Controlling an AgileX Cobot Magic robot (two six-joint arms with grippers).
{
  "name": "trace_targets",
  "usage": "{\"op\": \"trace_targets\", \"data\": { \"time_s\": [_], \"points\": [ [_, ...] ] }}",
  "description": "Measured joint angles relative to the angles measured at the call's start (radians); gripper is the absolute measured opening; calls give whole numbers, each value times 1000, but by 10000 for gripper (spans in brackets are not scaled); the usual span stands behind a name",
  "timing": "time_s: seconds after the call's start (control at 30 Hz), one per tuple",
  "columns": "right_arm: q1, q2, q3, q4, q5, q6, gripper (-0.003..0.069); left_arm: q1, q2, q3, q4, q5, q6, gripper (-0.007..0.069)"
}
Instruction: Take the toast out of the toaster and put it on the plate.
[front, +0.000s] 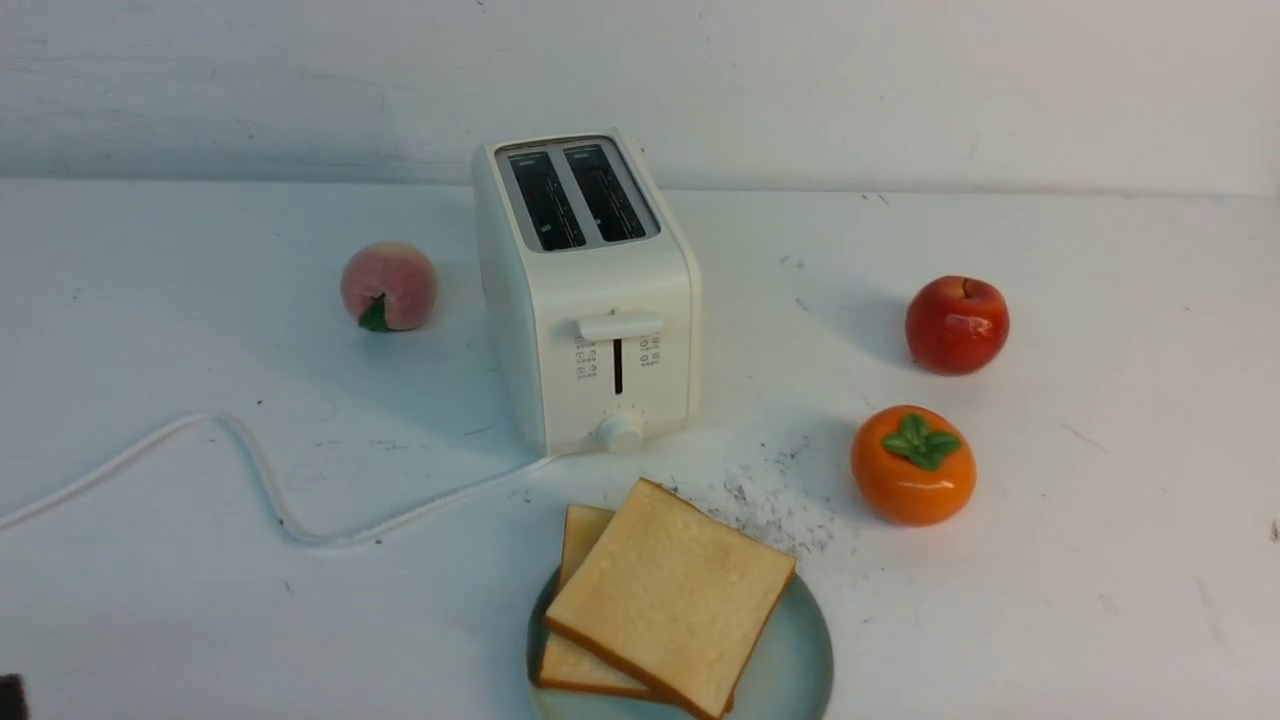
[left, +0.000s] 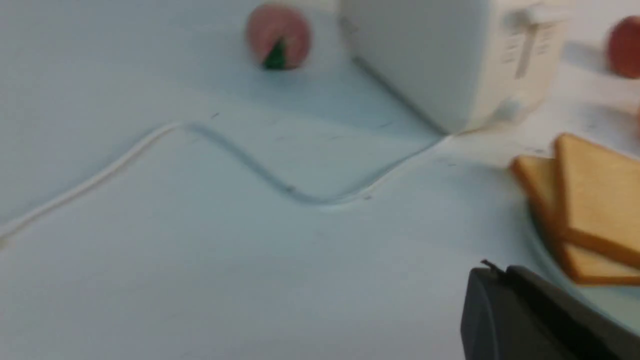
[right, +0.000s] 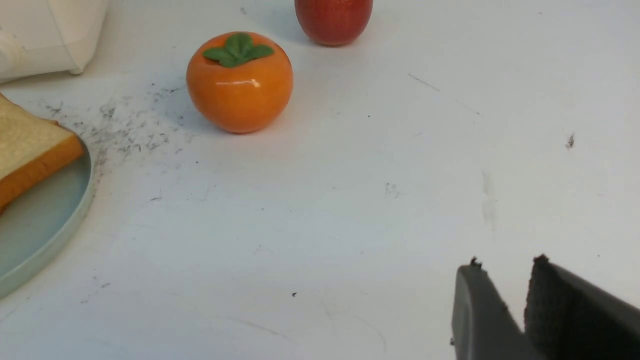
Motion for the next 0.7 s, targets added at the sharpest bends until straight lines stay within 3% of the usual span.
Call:
{"op": "trace_targets", "data": {
  "time_s": [0.03,0.1,0.33,0.7],
  "points": [
    [0,0,0,0,0,0,167,0,-30,14,88,9,-114,-6],
    [-1,0,0,0,0,0,169,9,-87,43,144,3,-207,-3],
    [-1,0,0,1,1,0,181,102,-187,186,26,-23,-171,3],
    [-1,0,0,1,1,-2,193,106,-187,275,-8,-94,-200,11]
  ]
}}
